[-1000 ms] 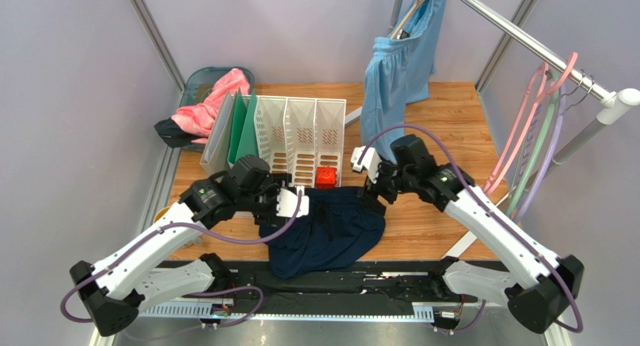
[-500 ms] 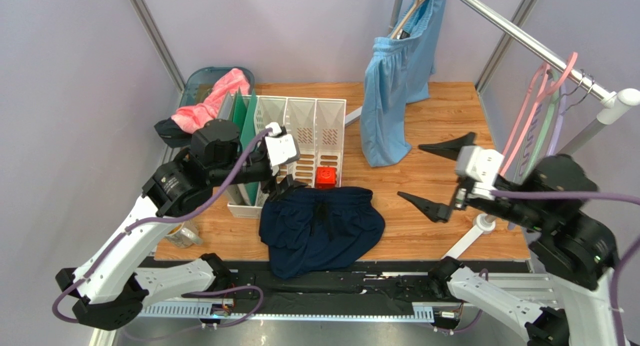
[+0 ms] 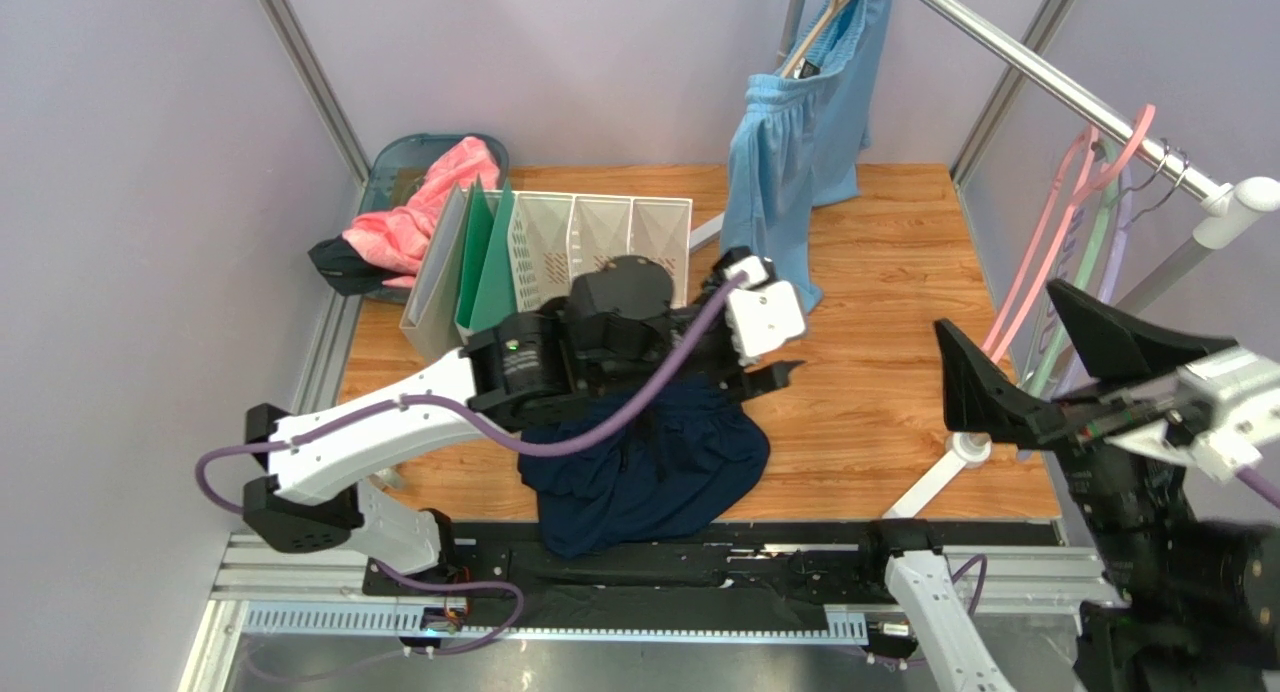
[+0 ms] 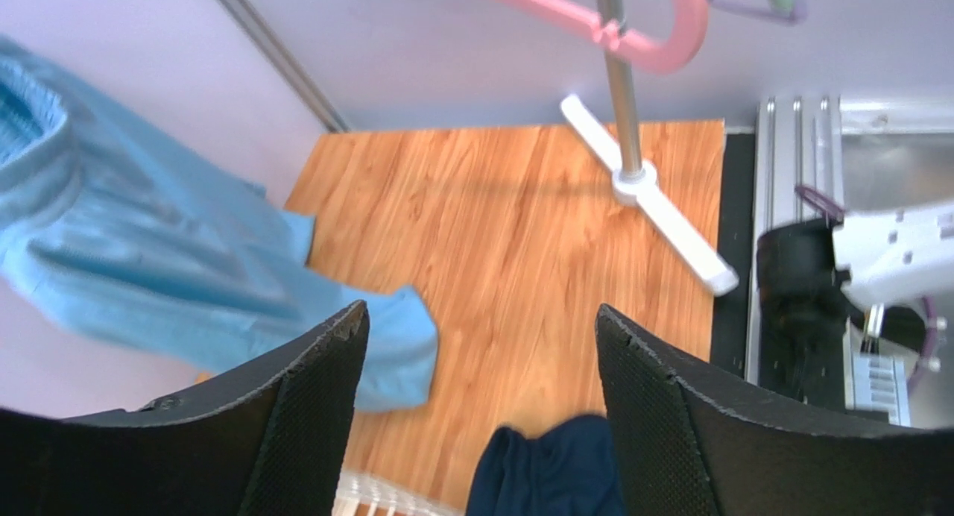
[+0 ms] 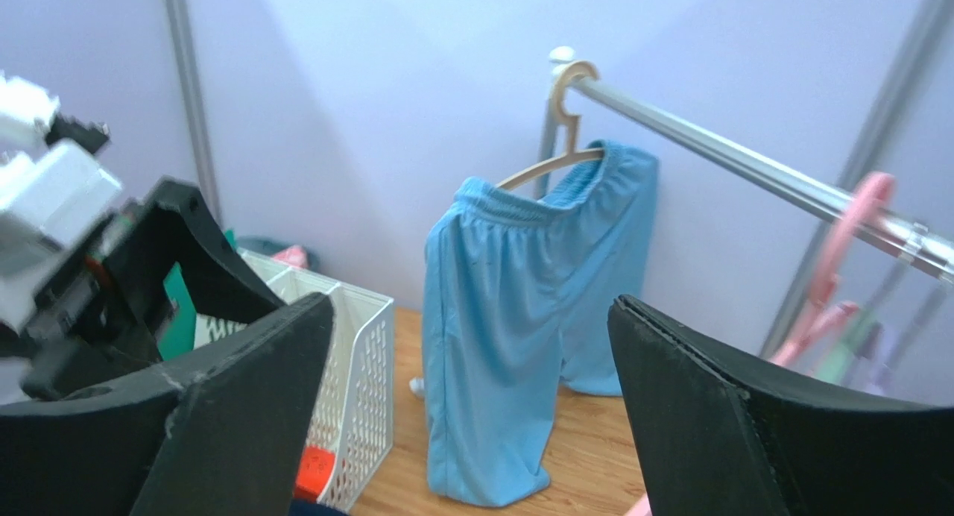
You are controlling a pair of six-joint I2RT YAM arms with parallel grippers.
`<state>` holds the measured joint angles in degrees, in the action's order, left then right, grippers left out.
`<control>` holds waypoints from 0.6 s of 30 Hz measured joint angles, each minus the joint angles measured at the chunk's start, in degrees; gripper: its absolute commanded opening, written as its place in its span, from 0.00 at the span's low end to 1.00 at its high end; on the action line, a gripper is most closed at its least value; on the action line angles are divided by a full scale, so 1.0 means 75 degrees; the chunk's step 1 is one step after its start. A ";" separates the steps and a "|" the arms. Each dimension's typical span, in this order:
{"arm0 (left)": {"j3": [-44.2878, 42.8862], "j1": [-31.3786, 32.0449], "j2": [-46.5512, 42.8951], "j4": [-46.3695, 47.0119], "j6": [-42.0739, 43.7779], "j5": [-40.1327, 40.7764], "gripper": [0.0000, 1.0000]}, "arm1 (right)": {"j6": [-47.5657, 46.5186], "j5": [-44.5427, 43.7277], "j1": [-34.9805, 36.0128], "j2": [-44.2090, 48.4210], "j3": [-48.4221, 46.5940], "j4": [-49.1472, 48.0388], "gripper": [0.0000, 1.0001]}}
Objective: Place the shorts on the hanger
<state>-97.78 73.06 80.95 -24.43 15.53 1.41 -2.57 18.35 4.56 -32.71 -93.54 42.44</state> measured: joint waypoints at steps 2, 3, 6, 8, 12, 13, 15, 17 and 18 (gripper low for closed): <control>-0.0315 0.0434 0.0484 0.0361 -0.0017 0.0411 0.76 | 0.0606 -0.0160 -0.0711 0.0350 -0.0006 -0.0087 1.00; -0.0393 0.0554 0.0612 0.0455 -0.0038 0.0504 0.76 | 0.0836 -0.0210 -0.1000 0.0490 -0.0006 -0.0102 1.00; -0.0959 0.1040 0.1230 0.0740 -0.0248 0.0874 0.76 | 0.1580 -0.0551 -0.1912 0.0997 0.0105 -0.0111 1.00; -0.1405 0.1326 0.1644 0.0868 -0.0361 0.1192 0.76 | 0.1985 -0.0799 -0.2407 0.1291 0.0248 -0.0067 1.00; -0.2655 0.1740 0.2766 0.1276 -0.0618 0.1786 0.74 | 0.2678 -0.1326 -0.3381 0.1711 0.0452 0.0335 1.00; -0.2847 0.1784 0.2984 0.1370 -0.0656 0.1891 0.74 | 0.2786 -0.1486 -0.3538 0.1760 0.0487 0.0437 1.00; -0.3255 0.1824 0.3413 0.1504 -0.0749 0.2186 0.74 | 0.2894 -0.2057 -0.3698 0.1789 0.0478 0.0679 1.00; -0.3485 0.1816 0.3701 0.1649 -0.0775 0.2375 0.74 | 0.2970 -0.2410 -0.3724 0.1781 0.0458 0.0775 1.00; -0.3550 0.1786 0.3864 0.1772 -0.0778 0.2500 0.74 | 0.2990 -0.2620 -0.3736 0.1754 0.0411 0.0871 1.00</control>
<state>-124.40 86.46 109.93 -11.14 9.69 20.16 19.86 -1.30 -23.46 -19.55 -90.45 48.97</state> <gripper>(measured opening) 0.740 0.998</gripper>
